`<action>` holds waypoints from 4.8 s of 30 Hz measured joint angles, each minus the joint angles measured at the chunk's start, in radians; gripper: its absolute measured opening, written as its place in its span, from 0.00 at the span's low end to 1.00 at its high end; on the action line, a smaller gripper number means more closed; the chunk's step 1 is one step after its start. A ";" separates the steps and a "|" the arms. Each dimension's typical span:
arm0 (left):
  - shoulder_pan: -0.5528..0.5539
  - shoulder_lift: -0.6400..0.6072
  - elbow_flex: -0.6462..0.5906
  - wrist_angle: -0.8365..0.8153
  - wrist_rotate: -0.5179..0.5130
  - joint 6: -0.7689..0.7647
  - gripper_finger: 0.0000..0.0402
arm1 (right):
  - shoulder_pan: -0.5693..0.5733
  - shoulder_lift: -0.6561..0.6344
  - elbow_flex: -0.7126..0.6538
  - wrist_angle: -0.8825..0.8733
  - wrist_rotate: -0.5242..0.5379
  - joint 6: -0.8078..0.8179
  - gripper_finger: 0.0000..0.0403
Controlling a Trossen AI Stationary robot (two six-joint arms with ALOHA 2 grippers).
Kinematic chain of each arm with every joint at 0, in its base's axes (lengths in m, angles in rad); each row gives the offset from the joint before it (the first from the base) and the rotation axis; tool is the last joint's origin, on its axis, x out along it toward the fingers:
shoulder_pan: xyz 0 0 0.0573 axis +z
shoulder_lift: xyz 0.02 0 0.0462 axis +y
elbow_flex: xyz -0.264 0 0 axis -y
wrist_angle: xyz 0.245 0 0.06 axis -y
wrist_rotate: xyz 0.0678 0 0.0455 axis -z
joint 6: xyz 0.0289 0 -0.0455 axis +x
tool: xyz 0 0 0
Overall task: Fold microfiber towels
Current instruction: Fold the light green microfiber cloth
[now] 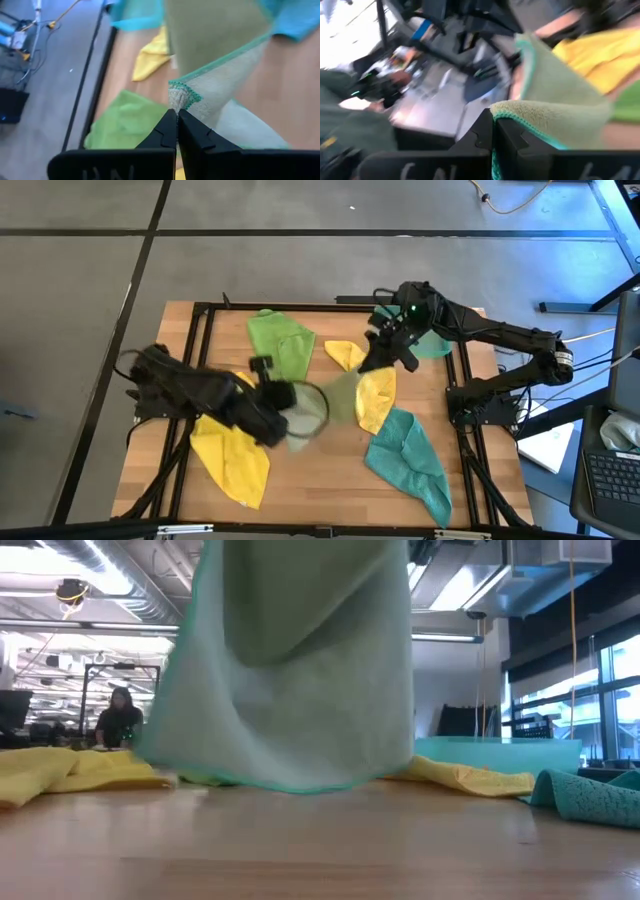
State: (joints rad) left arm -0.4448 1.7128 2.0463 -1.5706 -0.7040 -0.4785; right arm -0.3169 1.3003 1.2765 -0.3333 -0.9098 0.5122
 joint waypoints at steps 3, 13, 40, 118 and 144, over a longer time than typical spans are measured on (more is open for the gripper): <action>0.031 -0.102 -0.096 0.000 -0.021 0.001 0.00 | -0.044 0.000 0.030 0.000 0.089 -0.029 0.02; 0.154 -0.401 -0.411 -0.002 -0.096 0.125 0.00 | -0.125 0.078 0.071 0.000 0.178 -0.098 0.02; -0.329 -0.204 -0.480 0.307 0.231 -0.547 0.00 | 0.290 0.132 -0.110 -0.633 -0.164 -0.232 0.02; -0.209 0.118 -0.817 0.246 0.248 -0.653 0.16 | 0.141 0.131 -0.423 -0.189 0.564 -0.203 0.41; -0.182 0.112 -0.818 0.220 0.214 -0.699 0.17 | 0.234 0.168 -0.437 -0.147 0.672 -0.403 0.41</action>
State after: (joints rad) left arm -0.6270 1.8251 1.2285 -1.3502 -0.4897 -1.1770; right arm -0.0827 1.4687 0.8391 -0.4805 -0.2375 0.1095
